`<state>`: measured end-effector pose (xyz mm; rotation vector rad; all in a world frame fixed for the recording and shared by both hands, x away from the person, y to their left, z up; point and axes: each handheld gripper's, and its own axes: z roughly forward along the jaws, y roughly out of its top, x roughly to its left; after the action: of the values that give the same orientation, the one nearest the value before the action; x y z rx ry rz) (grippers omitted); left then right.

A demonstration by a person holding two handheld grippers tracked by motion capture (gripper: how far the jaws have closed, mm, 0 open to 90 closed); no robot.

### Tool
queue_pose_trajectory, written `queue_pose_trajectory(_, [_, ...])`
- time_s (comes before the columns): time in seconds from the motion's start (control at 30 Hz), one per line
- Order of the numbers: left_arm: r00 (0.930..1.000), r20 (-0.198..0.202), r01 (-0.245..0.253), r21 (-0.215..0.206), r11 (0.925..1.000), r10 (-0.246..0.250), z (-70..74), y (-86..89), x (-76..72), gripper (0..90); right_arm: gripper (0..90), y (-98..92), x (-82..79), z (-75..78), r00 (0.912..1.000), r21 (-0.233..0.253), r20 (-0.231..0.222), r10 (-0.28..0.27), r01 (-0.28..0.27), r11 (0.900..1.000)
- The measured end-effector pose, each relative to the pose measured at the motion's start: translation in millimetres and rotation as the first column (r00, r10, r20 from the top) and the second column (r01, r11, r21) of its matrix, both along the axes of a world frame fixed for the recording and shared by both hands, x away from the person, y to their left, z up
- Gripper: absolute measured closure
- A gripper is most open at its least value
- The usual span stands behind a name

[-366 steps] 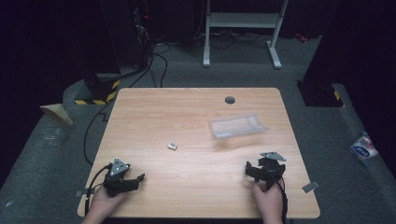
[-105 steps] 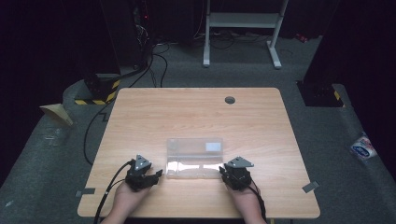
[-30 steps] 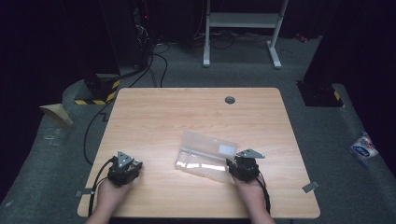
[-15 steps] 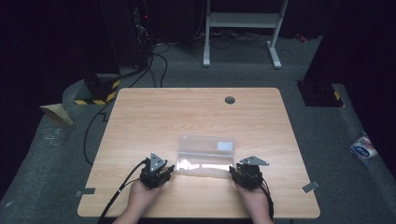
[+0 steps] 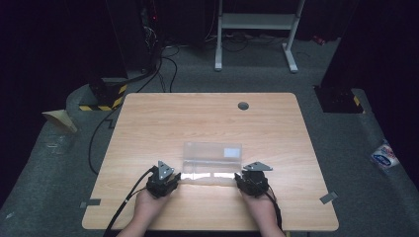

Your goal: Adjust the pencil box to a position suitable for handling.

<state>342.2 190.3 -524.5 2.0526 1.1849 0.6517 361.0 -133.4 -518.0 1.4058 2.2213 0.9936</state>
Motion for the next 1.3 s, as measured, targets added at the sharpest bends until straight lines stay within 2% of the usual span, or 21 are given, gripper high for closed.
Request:
queue_pose_trajectory(0.1, [0.9999, -0.001, -0.016, 0.01, 0.9998, 0.016, 0.4, 7.1, 0.1, 64.4, 64.1, 12.9, 5.8, 0.8, 0.9998, -0.015, 0.0, 0.019, -0.019, 1.0])
queue_pose_trajectory(0.23, [0.9998, 0.006, -0.018, 0.009, 0.9998, 0.018, -0.1, 12.1, -0.6, 64.3, 64.1, 17.3, 8.9, 0.3, 0.9997, -0.011, -0.002, 0.022, -0.022, 1.0])
queue_pose_trajectory(0.27, [0.9999, 0.008, -0.015, 0.026, 0.9996, 0.015, 0.5, 12.4, -1.3, 63.7, 64.1, 17.6, 9.9, 0.1, 0.9997, -0.006, -0.002, 0.025, -0.025, 1.0])
queue_pose_trajectory(0.37, [0.9998, 0.011, -0.017, 0.035, 0.9993, 0.017, 1.5, 14.3, -2.4, 61.2, 63.2, 16.2, 10.3, 0.1, 0.9995, 0.002, -0.003, 0.032, -0.032, 0.999])
queue_pose_trajectory(0.4, [0.9996, 0.022, -0.019, 0.041, 0.999, 0.018, 3.1, 16.5, -4.1, 61.2, 62.1, 15.1, 9.4, 0.9, 0.9996, 0.007, -0.005, 0.029, -0.029, 1.0])
queue_pose_trajectory(0.47, [0.9985, 0.049, -0.024, 0.042, 0.9988, 0.022, 9.5, 24.3, -9.0, 61.2, 60.1, 8.3, 6.1, 6.7, 0.9992, 0.028, 0.025, 0.031, -0.031, 0.999])
queue_pose_trajectory(0.5, [0.9985, 0.049, -0.024, 0.042, 0.9988, 0.022, 9.5, 24.3, -9.0, 61.1, 60.1, 8.3, 6.1, 6.7, 0.9992, 0.028, 0.025, 0.031, -0.031, 0.999])
queue_pose_trajectory(0.53, [0.9975, 0.061, -0.037, 0.031, 0.9988, 0.035, 11.6, 27.4, -11.3, 61.1, 59.4, 3.3, 2.7, 11.9, 0.9987, 0.035, 0.044, 0.026, -0.028, 0.999])
queue_pose_trajectory(0.6, [0.995, 0.089, -0.052, 0.052, 0.9973, 0.047, 18.3, 40.2, -17.9, 60.8, 58.8, -2.5, -1.0, 16.3, 0.9979, 0.031, 0.062, 0.021, -0.023, 0.999])
queue_pose_trajectory(0.63, [0.995, 0.089, -0.052, 0.052, 0.9973, 0.047, 18.3, 40.2, -17.9, 60.6, 58.8, -2.5, -1.0, 16.3, 0.9979, 0.031, 0.062, 0.021, -0.023, 0.999])
queue_pose_trajectory(0.77, [0.9899, 0.111, -0.095, 0.057, 0.9939, 0.088, 21.0, 62.9, -26.5, 60.1, 57.9, -21.6, -6.2, 17.9, 0.996, 0.014, 0.089, -0.006, 0.005, 1.0])
queue_pose_trajectory(0.8, [0.9891, 0.09, -0.117, 0.006, 0.9931, 0.117, 18.4, 77.3, -29.4, 59.2, 55.9, -33.6, -7.9, 14.5, 0.9964, 0.017, 0.081, -0.027, 0.025, 1.0])
queue_pose_trajectory(0.83, [0.9891, 0.09, -0.117, 0.006, 0.9931, 0.117, 18.4, 77.3, -29.4, 58.4, 55.9, -33.6, -7.9, 14.5, 0.9964, 0.017, 0.081, -0.027, 0.025, 1.0])
queue_pose_trajectory(0.87, [0.9886, 0.081, -0.125, -0.033, 0.9917, 0.127, 15.9, 83.5, -30.8, 57.2, 54.7, -43.4, -11.0, 10.5, 0.9969, 0.01, 0.068, -0.039, 0.038, 0.999])
queue_pose_trajectory(0.9, [0.9899, 0.063, -0.124, -0.06, 0.9905, 0.127, 13.5, 87.9, -32.1, 57.2, 54.7, -43.4, -11.0, 10.5, 0.9969, 0.01, 0.068, -0.039, 0.038, 0.999])
queue_pose_trajectory(0.93, [0.9917, 0.053, -0.114, -0.075, 0.9907, 0.118, 11.4, 90.4, -32.1, 54.4, 54.5, -51.8, -14.9, 5.9, 0.9962, -0.004, 0.073, -0.048, 0.049, 0.999])
queue_pose_trajectory(0.97, [0.9949, 0.037, -0.091, -0.078, 0.9928, 0.094, 9.5, 91.1, -31.0, 52.3, 54.5, -55.9, -16.4, 4.1, 0.996, -0.009, 0.072, -0.052, 0.053, 0.999])
queue_pose_trajectory(1.03, [0.9954, 0.039, -0.084, -0.077, 0.9935, 0.088, 9.0, 90.9, -30.6, 50.7, 54.5, -59.4, -17.8, 2.5, 0.9953, -0.009, 0.076, -0.059, 0.06, 0.998])
queue_pose_trajectory(1.07, [0.9969, 0.027, -0.071, -0.107, 0.9917, 0.074, 7.3, 88.7, -29.9, 48.8, 54.6, -65.5, -21.0, 0.5, 0.9939, -0.014, 0.085, -0.07, 0.071, 0.997])
queue_pose_trajectory(1.2, [0.9991, 0.022, -0.033, -0.096, 0.9948, 0.035, 5.6, 79.8, -29.1, 46.3, 55.4, -72.5, -22.1, -0.7, 0.9928, -0.02, 0.091, -0.079, 0.081, 0.996])
queue_pose_trajectory(1.3, [0.9996, -0.008, -0.026, -0.087, 0.9959, 0.026, 4.8, 68.7, -28.2, 45.1, 54.5, -75.8, -21.3, -2.2, 0.9917, -0.033, 0.105, -0.075, 0.078, 0.996])
